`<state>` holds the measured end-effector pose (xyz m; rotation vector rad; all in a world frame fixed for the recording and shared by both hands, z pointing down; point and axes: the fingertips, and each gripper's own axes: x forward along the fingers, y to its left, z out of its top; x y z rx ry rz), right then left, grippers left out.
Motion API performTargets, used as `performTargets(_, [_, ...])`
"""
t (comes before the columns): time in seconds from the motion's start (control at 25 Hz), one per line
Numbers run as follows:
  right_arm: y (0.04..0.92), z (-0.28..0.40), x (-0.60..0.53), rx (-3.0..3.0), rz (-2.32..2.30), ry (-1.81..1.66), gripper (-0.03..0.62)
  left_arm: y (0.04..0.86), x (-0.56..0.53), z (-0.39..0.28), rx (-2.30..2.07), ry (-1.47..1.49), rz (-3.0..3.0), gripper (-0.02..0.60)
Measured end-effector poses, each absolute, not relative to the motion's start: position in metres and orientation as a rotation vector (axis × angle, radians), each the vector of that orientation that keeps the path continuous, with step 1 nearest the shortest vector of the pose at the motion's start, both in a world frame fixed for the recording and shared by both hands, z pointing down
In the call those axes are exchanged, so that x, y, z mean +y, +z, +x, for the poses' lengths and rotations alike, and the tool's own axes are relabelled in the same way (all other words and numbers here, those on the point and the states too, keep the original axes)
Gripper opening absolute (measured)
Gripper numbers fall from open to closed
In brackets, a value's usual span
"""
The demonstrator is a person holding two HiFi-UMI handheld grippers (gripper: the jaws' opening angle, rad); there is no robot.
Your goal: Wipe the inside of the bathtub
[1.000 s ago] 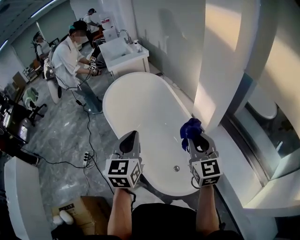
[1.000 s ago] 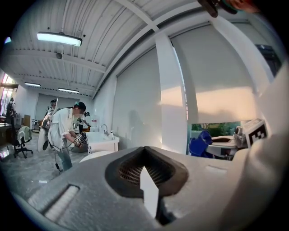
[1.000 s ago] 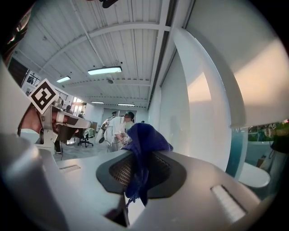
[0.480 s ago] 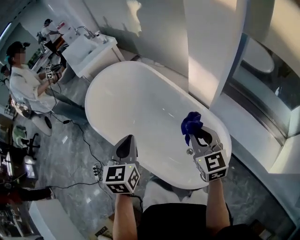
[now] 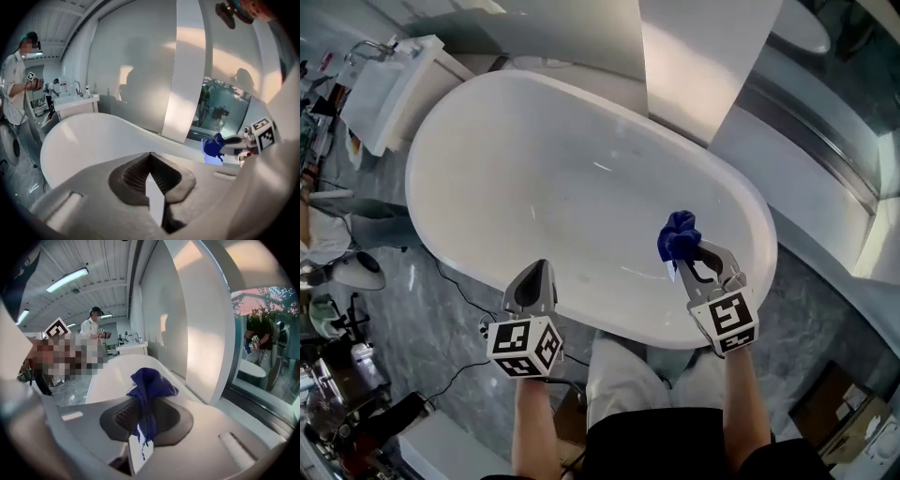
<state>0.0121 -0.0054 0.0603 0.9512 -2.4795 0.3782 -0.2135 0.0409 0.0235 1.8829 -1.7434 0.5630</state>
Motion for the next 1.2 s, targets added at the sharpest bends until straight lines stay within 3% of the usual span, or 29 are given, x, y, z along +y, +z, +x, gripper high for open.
performTargets(0.32, [0.162, -0.014, 0.011, -2.367, 0.895, 0.455, 0.061, 0.138, 0.012, -0.202, -1.441, 0.805, 2.021, 0.005])
performTargets(1.2, [0.388, -0.067, 0.032, -2.257, 0.651, 0.608, 0.061, 0.390, 0.018, -0.181, -0.893, 1.065, 1.960, 0.005])
